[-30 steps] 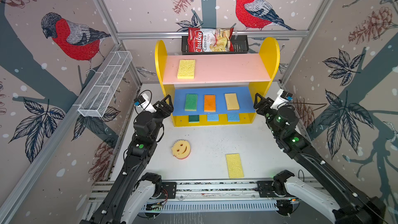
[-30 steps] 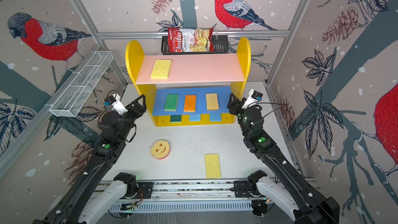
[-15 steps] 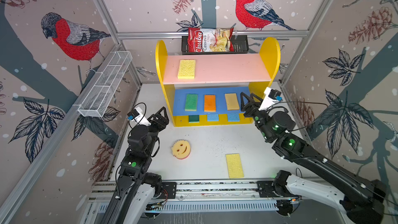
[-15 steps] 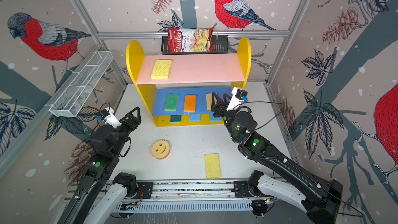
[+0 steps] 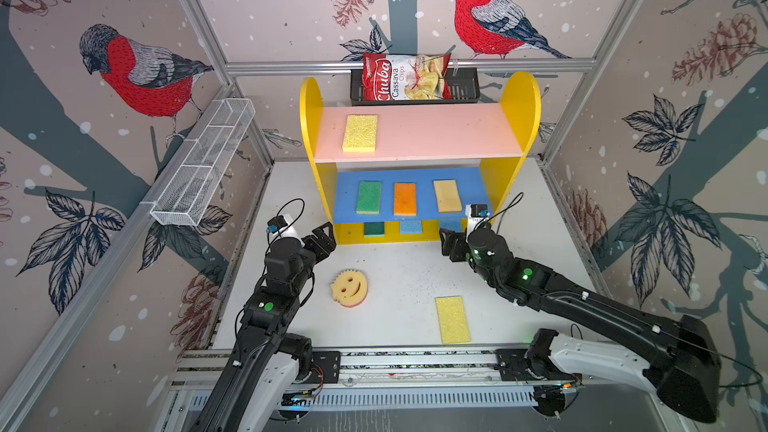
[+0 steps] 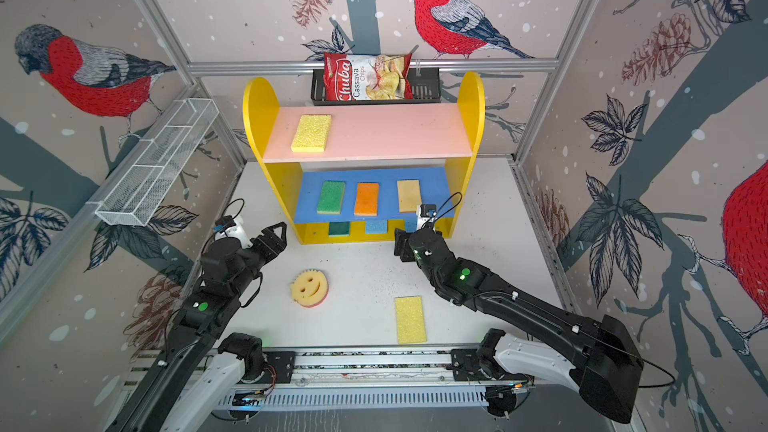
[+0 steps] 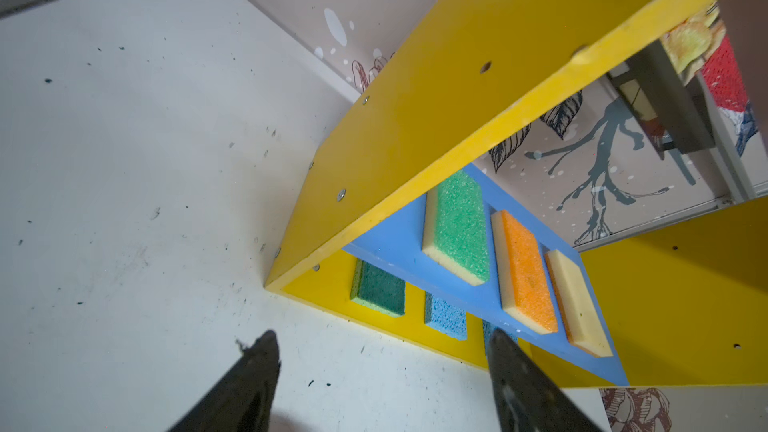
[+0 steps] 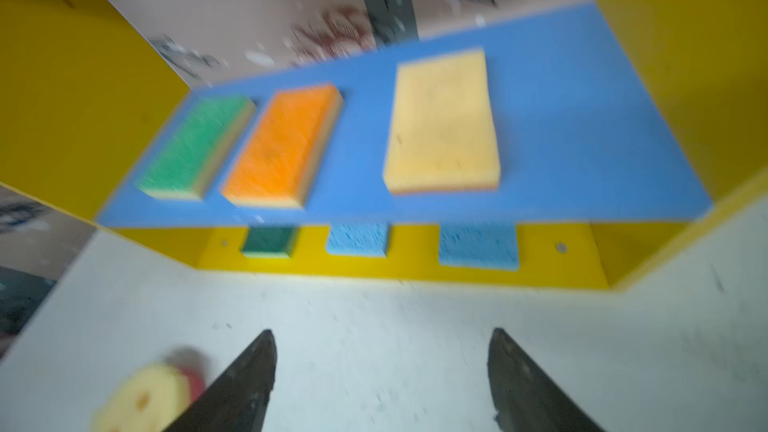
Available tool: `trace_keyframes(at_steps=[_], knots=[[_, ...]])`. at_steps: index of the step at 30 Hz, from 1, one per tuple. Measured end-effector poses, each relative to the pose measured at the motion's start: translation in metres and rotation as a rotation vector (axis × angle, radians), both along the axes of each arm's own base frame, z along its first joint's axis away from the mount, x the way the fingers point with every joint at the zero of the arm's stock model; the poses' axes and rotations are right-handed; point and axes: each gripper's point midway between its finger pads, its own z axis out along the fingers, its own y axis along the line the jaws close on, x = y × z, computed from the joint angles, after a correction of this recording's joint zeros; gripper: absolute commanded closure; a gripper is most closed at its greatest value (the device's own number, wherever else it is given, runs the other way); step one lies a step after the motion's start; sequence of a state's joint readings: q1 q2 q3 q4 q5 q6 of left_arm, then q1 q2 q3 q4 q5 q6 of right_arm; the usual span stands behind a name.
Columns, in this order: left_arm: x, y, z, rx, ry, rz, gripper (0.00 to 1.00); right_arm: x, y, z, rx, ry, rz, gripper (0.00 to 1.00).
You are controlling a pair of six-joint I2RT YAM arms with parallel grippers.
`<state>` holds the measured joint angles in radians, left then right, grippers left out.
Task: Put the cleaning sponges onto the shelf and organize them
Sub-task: 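Move right gripper down to the flat yellow sponge while left gripper lowers, then grasp the flat yellow sponge with the right gripper and lift it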
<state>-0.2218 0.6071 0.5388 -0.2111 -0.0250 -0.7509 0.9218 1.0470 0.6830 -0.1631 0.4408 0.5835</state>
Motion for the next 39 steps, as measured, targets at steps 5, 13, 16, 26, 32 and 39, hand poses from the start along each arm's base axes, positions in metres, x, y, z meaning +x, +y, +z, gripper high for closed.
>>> trace_keyframes(at_steps=[5, 13, 16, 26, 32, 39], knots=[[0.006, -0.006, -0.010, -0.014, 0.016, -0.025, 0.22, -0.038, -0.022, -0.077, -0.069, 0.243, 0.004, 0.20], [0.016, -0.019, -0.020, -0.056, 0.020, -0.062, 0.23, -0.117, -0.028, -0.145, -0.081, 0.522, 0.097, 0.20], [0.019, -0.024, -0.024, -0.070, 0.026, -0.075, 0.23, -0.129, -0.027, -0.147, -0.047, 0.546, 0.108, 0.19], [0.025, -0.033, -0.034, -0.109, 0.028, -0.095, 0.23, -0.135, -0.027, -0.157, 0.001, 0.564, 0.094, 0.52], [0.030, -0.043, -0.040, -0.112, 0.042, -0.119, 0.23, -0.133, -0.013, -0.161, -0.029, 0.581, 0.127, 0.92], [0.031, -0.053, -0.025, -0.110, 0.010, -0.152, 0.22, -0.120, 0.014, -0.162, -0.108, 0.574, 0.180, 1.00]])
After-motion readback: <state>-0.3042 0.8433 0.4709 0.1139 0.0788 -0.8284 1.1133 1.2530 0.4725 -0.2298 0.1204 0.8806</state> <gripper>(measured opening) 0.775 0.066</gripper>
